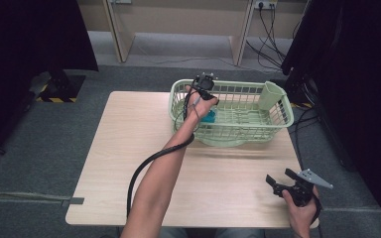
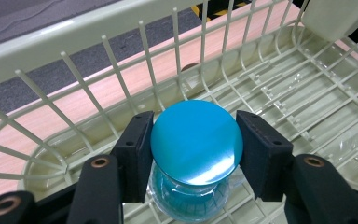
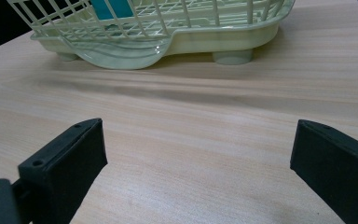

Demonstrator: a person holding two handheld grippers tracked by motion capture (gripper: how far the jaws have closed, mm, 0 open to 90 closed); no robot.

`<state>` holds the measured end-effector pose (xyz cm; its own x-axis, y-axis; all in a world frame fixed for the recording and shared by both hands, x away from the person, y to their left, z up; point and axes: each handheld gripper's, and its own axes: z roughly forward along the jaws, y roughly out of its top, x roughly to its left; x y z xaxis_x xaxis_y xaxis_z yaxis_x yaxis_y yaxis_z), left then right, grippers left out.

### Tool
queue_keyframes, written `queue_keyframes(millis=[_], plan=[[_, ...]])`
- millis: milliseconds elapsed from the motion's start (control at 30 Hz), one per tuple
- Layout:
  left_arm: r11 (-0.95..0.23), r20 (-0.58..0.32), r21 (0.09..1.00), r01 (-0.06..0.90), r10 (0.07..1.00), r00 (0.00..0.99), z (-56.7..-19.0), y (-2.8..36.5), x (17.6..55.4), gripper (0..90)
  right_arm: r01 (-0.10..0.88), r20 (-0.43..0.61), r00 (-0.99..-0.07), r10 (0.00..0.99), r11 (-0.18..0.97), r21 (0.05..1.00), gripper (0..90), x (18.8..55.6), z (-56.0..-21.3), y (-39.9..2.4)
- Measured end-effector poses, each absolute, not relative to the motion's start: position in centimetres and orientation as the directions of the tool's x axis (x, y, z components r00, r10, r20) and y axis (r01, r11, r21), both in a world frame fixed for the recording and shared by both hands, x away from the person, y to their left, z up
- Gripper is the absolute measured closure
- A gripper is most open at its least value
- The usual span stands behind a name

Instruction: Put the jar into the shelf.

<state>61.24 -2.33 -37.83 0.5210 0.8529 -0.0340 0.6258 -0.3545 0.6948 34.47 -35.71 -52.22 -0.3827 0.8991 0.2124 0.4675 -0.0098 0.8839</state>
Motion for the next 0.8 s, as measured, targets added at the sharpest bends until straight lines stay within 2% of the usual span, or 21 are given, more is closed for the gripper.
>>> queue_keyframes(millis=[667, 800], plan=[[-0.368, -0.028, 0.675, 0.64, 0.854, 0.52, -38.01, -2.41, 61.4, 46.9, 0.468, 0.213, -0.383, 0.899, -0.01, 0.884, 3.5, 34.47, -52.21, -35.71], [-0.368, -0.028, 0.677, 0.638, 0.853, 0.522, -37.99, -2.41, 61.38, 43.8, 0.469, 0.212, -0.384, 0.899, -0.008, 0.883, 3.5, 34.48, -52.22, -35.69]])
